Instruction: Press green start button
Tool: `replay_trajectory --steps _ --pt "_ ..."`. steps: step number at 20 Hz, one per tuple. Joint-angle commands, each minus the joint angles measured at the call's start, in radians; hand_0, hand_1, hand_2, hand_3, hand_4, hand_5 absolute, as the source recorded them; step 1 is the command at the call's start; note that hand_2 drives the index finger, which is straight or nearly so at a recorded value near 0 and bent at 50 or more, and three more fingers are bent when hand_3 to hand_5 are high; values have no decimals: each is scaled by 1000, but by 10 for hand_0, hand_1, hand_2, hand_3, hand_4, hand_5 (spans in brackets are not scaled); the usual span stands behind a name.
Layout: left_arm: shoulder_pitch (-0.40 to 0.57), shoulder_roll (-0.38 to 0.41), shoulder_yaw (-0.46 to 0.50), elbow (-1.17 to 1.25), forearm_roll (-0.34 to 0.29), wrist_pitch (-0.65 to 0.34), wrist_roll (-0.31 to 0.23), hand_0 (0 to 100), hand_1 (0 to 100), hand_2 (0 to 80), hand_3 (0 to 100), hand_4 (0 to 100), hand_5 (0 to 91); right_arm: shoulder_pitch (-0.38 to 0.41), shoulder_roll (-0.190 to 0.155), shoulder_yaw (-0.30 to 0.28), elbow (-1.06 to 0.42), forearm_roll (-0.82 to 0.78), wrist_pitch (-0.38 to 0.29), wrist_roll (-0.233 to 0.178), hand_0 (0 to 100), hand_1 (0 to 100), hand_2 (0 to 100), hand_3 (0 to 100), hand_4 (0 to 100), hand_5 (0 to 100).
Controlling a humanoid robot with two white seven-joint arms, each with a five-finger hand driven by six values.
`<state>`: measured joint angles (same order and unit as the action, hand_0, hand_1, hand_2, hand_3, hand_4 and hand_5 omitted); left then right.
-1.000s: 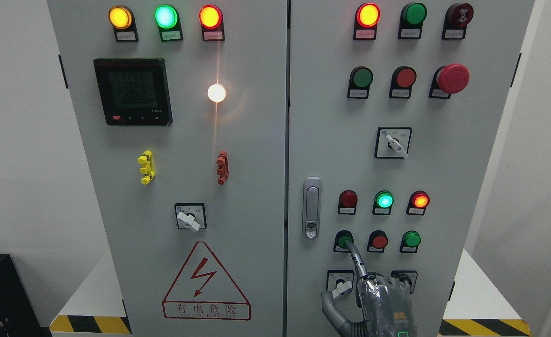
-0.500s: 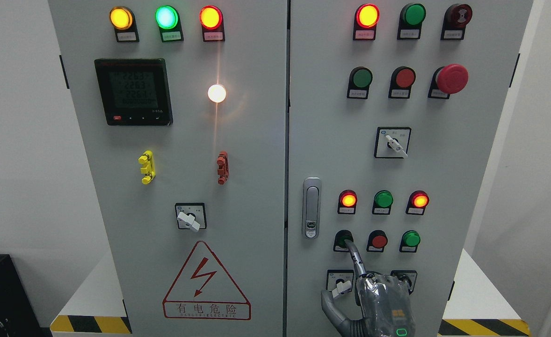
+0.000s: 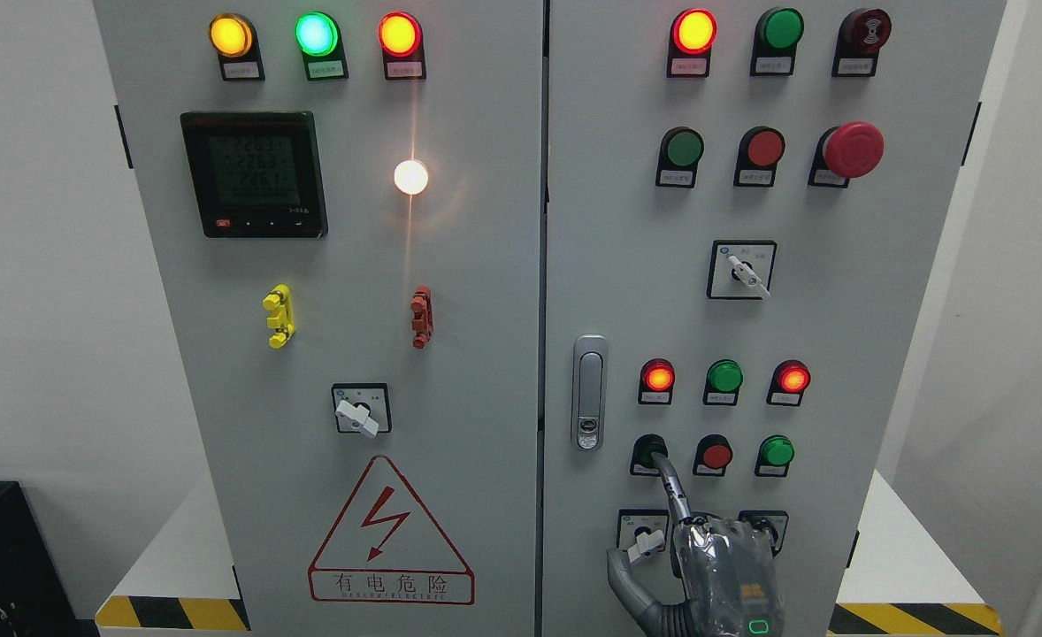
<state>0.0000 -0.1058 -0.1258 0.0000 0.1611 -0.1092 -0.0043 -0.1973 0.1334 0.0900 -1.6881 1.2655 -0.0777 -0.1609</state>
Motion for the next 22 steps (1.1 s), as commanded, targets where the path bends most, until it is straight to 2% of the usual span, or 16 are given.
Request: replay_trajectory --steps 1,22 --pt "-28 0 0 29 0 0 0 120 556 0 0 0 0 -1 0 -3 16 0 1 -2 394 343 0 981 916 1000" --pt "-28 0 0 29 0 0 0 120 556 0 0 0 0 27 0 -9 -51 -2 -62 -26 404 348 0 990 916 1000"
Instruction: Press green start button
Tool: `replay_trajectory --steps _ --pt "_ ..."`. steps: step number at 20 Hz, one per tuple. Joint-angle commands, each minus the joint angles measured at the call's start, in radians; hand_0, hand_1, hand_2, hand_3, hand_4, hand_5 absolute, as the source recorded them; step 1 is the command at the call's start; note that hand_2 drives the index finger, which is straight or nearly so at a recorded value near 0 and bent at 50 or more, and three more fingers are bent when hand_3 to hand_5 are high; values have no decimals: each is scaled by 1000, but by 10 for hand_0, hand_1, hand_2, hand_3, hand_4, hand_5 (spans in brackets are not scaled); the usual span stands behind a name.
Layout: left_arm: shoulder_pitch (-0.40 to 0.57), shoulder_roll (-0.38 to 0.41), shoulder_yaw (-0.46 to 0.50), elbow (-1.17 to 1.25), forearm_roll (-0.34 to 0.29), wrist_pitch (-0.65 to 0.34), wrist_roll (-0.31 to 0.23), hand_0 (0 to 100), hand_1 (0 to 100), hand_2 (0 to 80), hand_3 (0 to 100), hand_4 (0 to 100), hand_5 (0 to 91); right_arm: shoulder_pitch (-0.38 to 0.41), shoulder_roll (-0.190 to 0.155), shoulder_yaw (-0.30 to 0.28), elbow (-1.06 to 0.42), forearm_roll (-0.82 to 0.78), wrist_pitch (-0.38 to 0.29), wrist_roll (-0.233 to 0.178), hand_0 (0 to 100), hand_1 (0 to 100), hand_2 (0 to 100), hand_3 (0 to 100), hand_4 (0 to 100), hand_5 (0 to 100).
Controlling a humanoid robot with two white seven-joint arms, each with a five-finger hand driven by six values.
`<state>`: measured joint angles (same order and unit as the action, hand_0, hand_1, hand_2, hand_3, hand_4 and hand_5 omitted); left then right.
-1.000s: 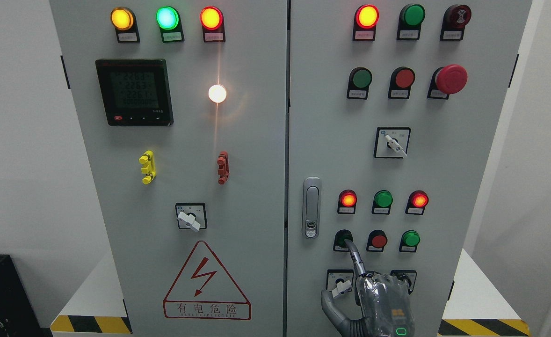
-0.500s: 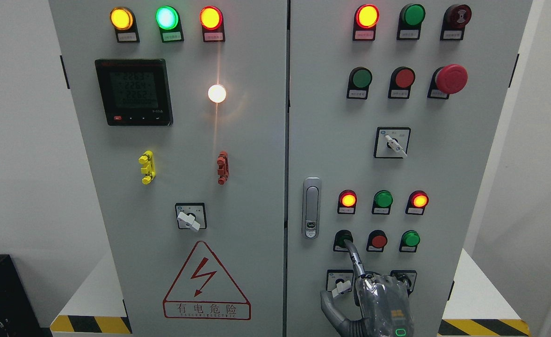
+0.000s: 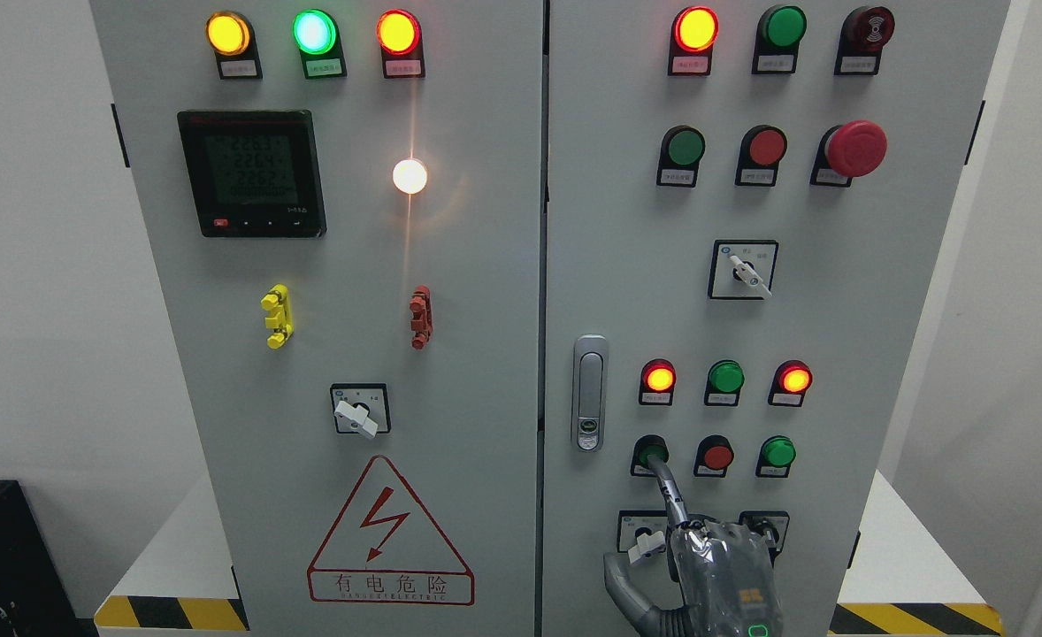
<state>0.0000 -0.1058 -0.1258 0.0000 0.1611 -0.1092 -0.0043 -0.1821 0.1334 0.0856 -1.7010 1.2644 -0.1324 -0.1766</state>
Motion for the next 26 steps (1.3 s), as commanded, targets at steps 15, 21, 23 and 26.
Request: replay_trajectory --steps 15,21,23,26 --pt "-28 0 0 29 0 0 0 120 556 0 0 0 0 76 2 8 -138 -178 -44 -1 520 325 44 937 876 1000" --pt "-28 0 0 29 0 0 0 120 556 0 0 0 0 118 2 35 -204 -408 -50 74 459 273 32 775 769 871" --pt "-26 0 0 29 0 0 0 120 556 0 0 0 0 134 0 46 -227 -500 -43 101 399 265 17 717 730 812" --pt "-28 0 0 29 0 0 0 120 556 0 0 0 0 164 -1 46 -264 -630 -33 150 212 260 12 596 598 679"
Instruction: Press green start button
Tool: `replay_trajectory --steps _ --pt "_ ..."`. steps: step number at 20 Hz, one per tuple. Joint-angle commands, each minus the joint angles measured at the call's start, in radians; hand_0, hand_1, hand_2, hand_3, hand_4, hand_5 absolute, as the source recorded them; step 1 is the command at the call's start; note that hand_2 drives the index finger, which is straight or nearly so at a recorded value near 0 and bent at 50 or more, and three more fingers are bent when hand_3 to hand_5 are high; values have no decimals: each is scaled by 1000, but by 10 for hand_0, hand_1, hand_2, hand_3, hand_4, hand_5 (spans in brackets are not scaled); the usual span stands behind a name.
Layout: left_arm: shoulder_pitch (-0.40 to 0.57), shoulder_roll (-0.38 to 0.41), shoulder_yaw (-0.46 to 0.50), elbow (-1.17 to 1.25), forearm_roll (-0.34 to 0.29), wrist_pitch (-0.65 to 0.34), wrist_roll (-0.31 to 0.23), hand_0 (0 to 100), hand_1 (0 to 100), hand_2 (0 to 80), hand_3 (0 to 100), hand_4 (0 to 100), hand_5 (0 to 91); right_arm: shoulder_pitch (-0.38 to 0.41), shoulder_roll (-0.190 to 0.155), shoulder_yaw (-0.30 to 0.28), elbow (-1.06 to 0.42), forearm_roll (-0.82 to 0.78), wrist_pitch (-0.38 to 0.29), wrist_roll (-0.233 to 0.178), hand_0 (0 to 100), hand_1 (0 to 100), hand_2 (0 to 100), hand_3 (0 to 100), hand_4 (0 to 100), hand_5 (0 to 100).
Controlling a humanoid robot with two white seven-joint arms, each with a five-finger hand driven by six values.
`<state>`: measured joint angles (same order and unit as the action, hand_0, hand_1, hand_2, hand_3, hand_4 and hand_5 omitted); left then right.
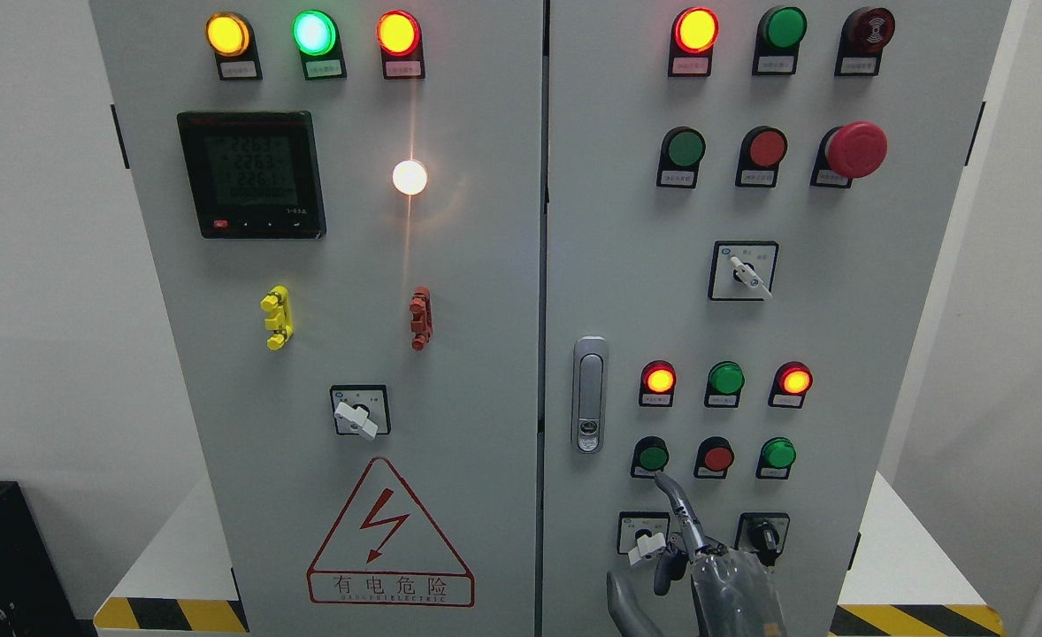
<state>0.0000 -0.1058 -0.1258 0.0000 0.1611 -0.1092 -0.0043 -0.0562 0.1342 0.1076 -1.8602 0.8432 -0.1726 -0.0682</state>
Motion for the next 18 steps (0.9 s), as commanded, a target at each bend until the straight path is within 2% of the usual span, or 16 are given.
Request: replay_trajectory --steps 1,3,4,5,8,10,13,18 --pt "-28 0 0 29 0 0 0 120 556 0 0 0 0 47 -5 24 -121 -249 18 62 131 252 5 523 522 596" --pt "-26 0 0 29 0 0 0 120 556 0 0 0 0 62 -10 24 -152 -330 57 100 19 251 0 452 453 525" --pt "-28 0 0 29 0 0 0 120 556 0 0 0 0 67 -13 24 -168 -373 74 125 0 231 0 399 403 477" --pt "-28 0 0 29 0 0 0 120 556 0 0 0 0 71 -13 23 -183 -418 91 152 0 228 0 387 387 464" --pt "-28 0 0 29 0 0 0 120 556 0 0 0 0 79 -16 17 -227 -527 162 231 0 171 0 289 252 302" --pt "-28 0 0 29 0 0 0 120 556 0 0 0 0 79 -16 11 -229 -543 176 242 0 122 0 201 152 187" --pt "-28 0 0 29 0 0 0 120 556 0 0 0 0 81 -16 6 -232 -570 177 268 0 102 0 155 113 134" --pt "-26 0 0 29 0 0 0 120 556 0 0 0 0 81 -13 4 -232 -581 179 272 0 90 0 88 70 91"
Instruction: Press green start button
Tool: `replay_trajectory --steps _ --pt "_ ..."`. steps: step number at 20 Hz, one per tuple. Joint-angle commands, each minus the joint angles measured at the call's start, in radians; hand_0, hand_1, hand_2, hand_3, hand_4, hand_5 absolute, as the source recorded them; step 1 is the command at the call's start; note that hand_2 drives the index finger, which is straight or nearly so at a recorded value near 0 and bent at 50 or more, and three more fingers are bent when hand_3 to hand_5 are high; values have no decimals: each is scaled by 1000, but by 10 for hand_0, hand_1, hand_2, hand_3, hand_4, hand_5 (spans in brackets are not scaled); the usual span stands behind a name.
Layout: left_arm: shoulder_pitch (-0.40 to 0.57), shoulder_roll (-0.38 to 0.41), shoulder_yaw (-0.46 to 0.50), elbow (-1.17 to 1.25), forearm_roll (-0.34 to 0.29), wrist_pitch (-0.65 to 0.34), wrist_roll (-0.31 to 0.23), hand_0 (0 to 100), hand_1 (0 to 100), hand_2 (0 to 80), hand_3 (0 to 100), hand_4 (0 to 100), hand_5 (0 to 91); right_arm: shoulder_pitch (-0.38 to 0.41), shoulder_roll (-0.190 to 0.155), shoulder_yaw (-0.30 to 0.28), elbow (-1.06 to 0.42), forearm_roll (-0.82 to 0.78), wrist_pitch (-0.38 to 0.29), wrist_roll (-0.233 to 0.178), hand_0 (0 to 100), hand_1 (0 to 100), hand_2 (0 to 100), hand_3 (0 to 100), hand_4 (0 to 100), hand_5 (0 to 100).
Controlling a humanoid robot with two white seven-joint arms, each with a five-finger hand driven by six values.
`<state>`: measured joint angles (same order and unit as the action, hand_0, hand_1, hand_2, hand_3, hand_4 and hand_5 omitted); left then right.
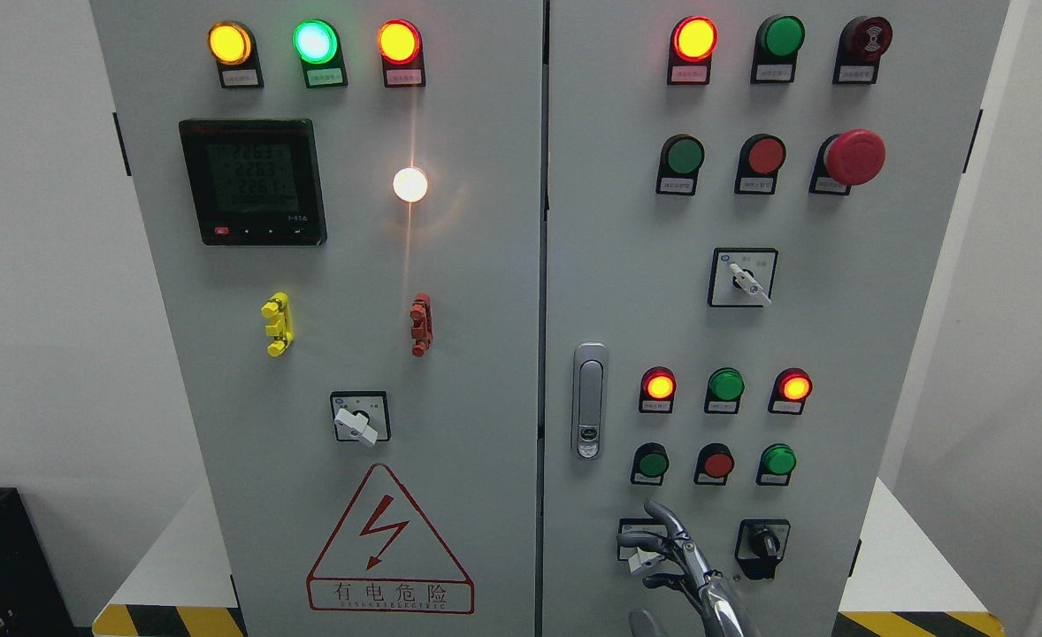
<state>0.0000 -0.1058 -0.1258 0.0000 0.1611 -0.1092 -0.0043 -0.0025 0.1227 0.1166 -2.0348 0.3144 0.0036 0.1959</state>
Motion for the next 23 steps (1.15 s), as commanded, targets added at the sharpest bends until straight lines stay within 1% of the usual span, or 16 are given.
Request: replay_trajectory --steps 1,7,11,23 --pt "-28 0 0 29 0 0 0 120 556 0 0 0 0 27 -1 -5 -58 -67 1 8 0 86 0 75 59 81" --pt "-28 0 0 29 0 0 0 120 556 0 0 0 0 45 8 -5 -59 -86 -5 10 0 67 0 40 38 47" --pt "-28 0 0 29 0 0 0 120 556 0 0 0 0 71 11 -2 -61 -86 -19 10 0 62 0 38 38 54" --pt "-28 0 0 29 0 0 0 120 556 0 0 0 0 72 12 0 -59 -86 -19 10 0 59 0 29 38 53"
